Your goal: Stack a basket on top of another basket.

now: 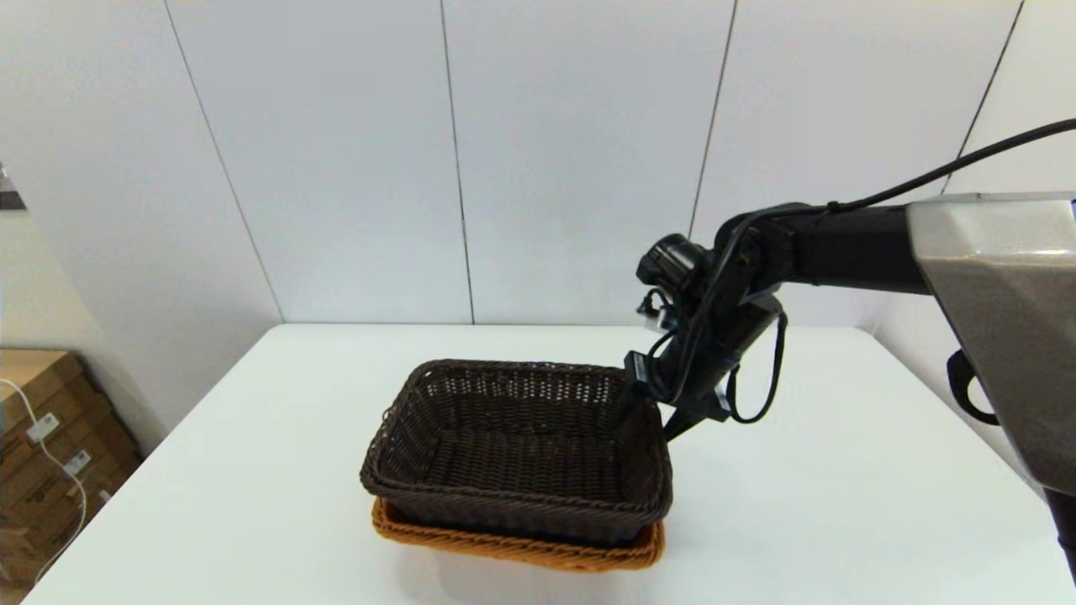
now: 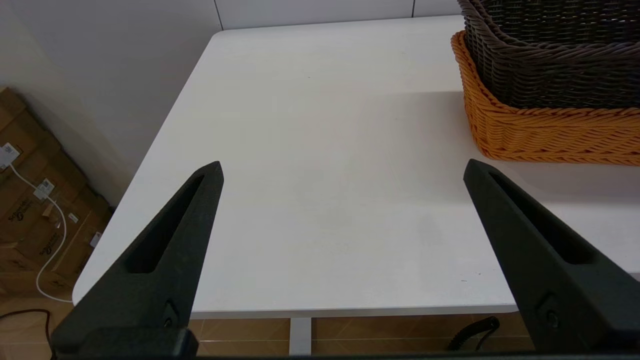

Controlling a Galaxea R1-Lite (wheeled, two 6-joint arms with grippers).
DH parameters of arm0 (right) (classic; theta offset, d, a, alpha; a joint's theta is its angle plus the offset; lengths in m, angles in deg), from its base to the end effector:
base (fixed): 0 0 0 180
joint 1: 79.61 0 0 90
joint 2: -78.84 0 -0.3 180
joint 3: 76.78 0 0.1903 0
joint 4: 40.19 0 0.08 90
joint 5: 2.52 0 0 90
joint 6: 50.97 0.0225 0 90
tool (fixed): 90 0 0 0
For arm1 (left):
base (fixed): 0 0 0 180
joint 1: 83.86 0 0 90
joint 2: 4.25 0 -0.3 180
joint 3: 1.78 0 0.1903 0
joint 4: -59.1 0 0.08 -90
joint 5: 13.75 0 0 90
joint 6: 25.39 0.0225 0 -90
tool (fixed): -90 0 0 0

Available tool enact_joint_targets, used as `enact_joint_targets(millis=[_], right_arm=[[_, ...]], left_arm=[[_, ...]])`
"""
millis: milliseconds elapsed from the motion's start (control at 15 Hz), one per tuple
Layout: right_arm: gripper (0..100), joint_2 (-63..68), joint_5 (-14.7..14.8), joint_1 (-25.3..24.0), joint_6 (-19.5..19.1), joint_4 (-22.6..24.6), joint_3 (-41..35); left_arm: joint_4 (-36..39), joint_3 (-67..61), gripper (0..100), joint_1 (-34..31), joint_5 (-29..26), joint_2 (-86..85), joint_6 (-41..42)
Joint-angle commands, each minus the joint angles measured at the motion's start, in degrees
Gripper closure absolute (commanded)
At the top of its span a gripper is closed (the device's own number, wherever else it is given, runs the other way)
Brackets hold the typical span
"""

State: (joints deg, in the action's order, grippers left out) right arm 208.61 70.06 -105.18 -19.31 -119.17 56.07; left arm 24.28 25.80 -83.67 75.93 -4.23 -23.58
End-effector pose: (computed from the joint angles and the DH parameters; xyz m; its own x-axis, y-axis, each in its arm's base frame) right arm 0.3639 0.1816 0.1424 0.0805 0.3704 -0.9254 0.0527 0.9255 0.3750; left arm -0.0296 0.0000 0.0752 0.9919 -0.0089 -0.1264 0.0128 0.9994 0.0306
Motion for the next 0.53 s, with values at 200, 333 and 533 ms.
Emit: enact_joint_targets(millis=[200,333,533], right_arm=[[0,-5.84,-0.77,1.76,-0.28,-0.11,1.70],[0,-9.80,-3.85,4.66,-1.42,0.07,1.70],[0,-17.88,-9.83,9.05,-4.94,-5.82,0.99]], left_arm=[[-0.05,0.00,0,-0.01,-0.02,-0.02,0.03],[-0.05,0.00,0,-0.01,-0.02,-0.02,0.03],[-0.05,0.00,0,-0.01,-0.02,-0.02,0.03]])
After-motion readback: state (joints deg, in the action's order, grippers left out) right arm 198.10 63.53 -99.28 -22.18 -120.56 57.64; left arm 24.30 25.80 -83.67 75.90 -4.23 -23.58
